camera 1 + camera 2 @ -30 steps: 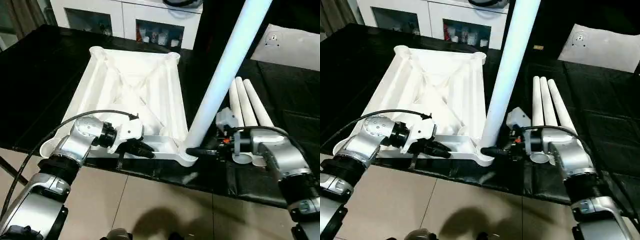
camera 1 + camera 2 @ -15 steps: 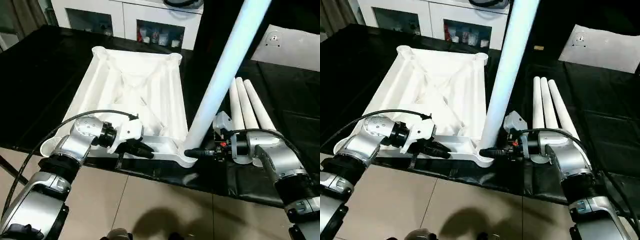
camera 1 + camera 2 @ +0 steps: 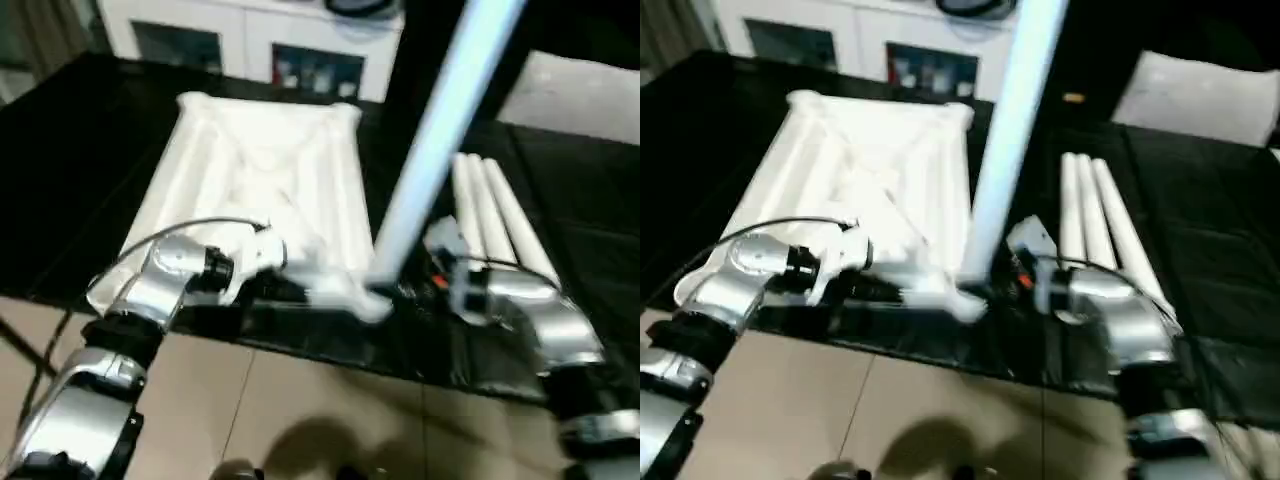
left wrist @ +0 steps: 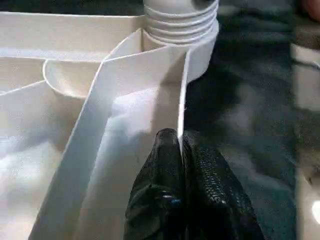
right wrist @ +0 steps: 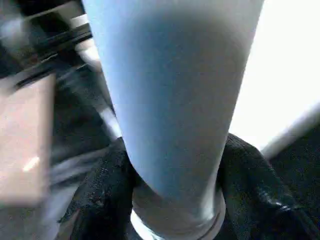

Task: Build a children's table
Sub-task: Rotate leg to tighten

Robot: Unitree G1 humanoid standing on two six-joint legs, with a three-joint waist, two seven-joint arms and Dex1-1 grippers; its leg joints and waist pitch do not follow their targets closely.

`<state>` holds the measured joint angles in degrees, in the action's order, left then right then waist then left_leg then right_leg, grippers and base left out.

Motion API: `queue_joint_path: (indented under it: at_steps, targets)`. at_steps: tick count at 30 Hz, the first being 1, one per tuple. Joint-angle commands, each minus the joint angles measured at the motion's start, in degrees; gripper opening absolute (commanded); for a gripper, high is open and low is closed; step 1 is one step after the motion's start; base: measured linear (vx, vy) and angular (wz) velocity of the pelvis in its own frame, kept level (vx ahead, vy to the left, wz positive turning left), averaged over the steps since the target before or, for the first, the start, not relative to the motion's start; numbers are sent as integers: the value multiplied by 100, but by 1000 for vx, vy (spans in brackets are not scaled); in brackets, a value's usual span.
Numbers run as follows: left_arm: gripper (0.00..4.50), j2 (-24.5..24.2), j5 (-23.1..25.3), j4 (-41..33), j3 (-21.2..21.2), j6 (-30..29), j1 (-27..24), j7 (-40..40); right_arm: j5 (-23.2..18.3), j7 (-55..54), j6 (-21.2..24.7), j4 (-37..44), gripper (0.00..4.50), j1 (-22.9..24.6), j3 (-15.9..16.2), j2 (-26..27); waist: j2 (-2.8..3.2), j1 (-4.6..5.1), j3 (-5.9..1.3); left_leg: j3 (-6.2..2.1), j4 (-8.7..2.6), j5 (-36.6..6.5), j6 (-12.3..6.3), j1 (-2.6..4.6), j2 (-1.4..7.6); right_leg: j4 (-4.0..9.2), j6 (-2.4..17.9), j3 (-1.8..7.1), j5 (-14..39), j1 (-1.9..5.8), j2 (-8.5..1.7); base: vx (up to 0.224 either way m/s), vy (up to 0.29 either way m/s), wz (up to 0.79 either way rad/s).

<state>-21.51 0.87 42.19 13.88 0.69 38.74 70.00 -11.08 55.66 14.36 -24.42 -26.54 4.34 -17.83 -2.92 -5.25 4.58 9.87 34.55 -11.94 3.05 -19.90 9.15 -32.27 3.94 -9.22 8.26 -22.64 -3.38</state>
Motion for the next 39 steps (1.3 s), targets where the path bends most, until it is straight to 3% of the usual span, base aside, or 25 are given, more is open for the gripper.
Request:
queue_joint_path:
  at_steps: [1, 3, 6, 8, 9, 11, 12, 14, 17, 18, 21, 25, 31, 35, 36, 37, 39]
  targets:
    - [0, 342, -292, -317, -280, -328, 77, -709, -78, -259, 257, -96, 209, -27, 205, 376, 4, 33, -399, -180, -394, -715, -253, 46, 443, 596, 18, 393, 3114, 367, -741, 0, 0, 0]
    - [0, 498, -372, -495, -400, -616, 60, -1008, -101, -729, 328, -264, 209, -169, 65, 677, 17, 101, -392, -211, -405, -766, -258, 30, 492, 586, 64, 383, 2999, 352, -740, 0, 0, 0]
    - [0, 842, -342, -876, -593, -1274, 64, -1767, -58, -1731, 445, -659, 209, -489, -182, 1231, -3, 162, -398, -185, -391, -728, -318, 33, 455, 578, 111, 419, 2902, 345, -749, 0, 0, 0]
    - [0, 1077, -311, -1040, -723, -1672, 110, -2292, -15, -2306, 531, -937, 209, -692, -333, 1503, 14, 207, -409, -209, -393, -629, -314, 14, 482, 534, 238, 415, 2696, 361, -746, 0, 0, 0]
    - [0, 1379, -299, -1174, -870, -2024, 179, -2893, 90, -2900, 532, -1297, 209, -939, -443, 1732, 21, 230, -432, -198, -390, -458, -326, 28, 515, 459, 438, 463, 2288, 340, -747, 0, 0, 0]
    - [0, 1544, -293, -1254, -924, -2120, 204, -3154, 165, -3042, 495, -1454, 209, -1050, -436, 1811, 14, 229, -443, -187, -379, -365, -373, 25, 506, 431, 549, 475, 2074, 347, -747, 0, 0, 0]
    - [0, 1705, -287, -1315, -957, -2189, 228, -3370, 163, -3157, 475, -1570, 209, -1148, -484, 1907, -13, 211, -454, -159, -369, -179, -545, -16, 472, 367, 619, 501, 1726, 375, -729, 0, 0, 0]
    - [0, 1827, -279, -1356, -942, -2224, 238, -3501, 153, -3270, 429, -1625, 209, -1211, -538, 1987, -12, 192, -478, -157, -354, -35, -662, -21, 471, 324, 643, 513, 1473, 374, -726, 27, -7, 1]
    - [0, 1860, -195, -1367, -830, -2197, 222, -3505, 241, -3277, 226, -1626, 209, -1210, -496, 1996, -13, 166, -504, -154, -322, 450, -1039, -41, 464, 212, 792, 516, 726, 369, -717, 35, -10, 1]
    - [0, 1854, -142, -1402, -796, -2235, 203, -3509, 260, -3249, 159, -1640, 209, -1206, -512, 2005, -14, 163, -498, -153, -324, 428, -1066, -36, 467, 217, 796, 515, 750, 366, -716, 0, 0, 0]
    - [0, 1732, 35, -1427, -672, -2211, 156, -3453, 234, -3219, 124, -1631, 275, -1159, -628, 1967, 0, 164, -469, -155, -345, 164, -995, -23, 474, 287, 681, 498, 1238, 372, -707, 0, 0, 0]
    - [0, 1522, 144, -1499, -507, -2051, 23, -3240, 155, -3176, 25, -1515, 309, -1039, -800, 1761, 9, 202, -444, -167, -363, -149, -812, -33, 474, 352, 547, 490, 1623, 385, -713, 0, 0, 0]
    - [0, 1104, 113, -1503, -348, -1618, -177, -2467, -65, -2334, -65, -783, 347, -641, -801, 1241, 3, 224, -436, -160, -360, -273, -815, -22, 449, 396, 370, 492, 1884, 377, -696, 0, 0, 0]
    - [0, 588, 80, -1281, -151, -999, -255, -1521, -27, -1077, -200, -210, 380, -303, -492, 371, -2, 171, -439, -169, -363, -233, -843, -25, 456, 384, 233, 493, 1903, 378, -678, 0, 0, 0]
    - [0, 520, 77, -1257, -105, -930, -264, -1393, -30, -943, -211, -170, 384, -280, -467, 279, 5, 152, -436, -166, -361, -236, -860, 0, 475, 382, 267, 500, 1860, 352, -682, 0, 0, 0]
    - [0, 345, 73, -1181, 15, -654, -285, -1032, -16, -600, -249, -97, 384, -237, -401, 37, -8, 154, -433, -167, -364, -244, -864, -18, 463, 379, 288, 493, 1871, 359, -683, 0, 0, 0]
    - [0, 187, 52, -1088, 106, -429, -291, -646, -12, -204, -267, -12, 408, -197, -304, -221, -3, 130, -416, -153, -366, -387, -812, -7, 441, 421, 234, 487, 2146, 361, -685, 0, 0, 0]
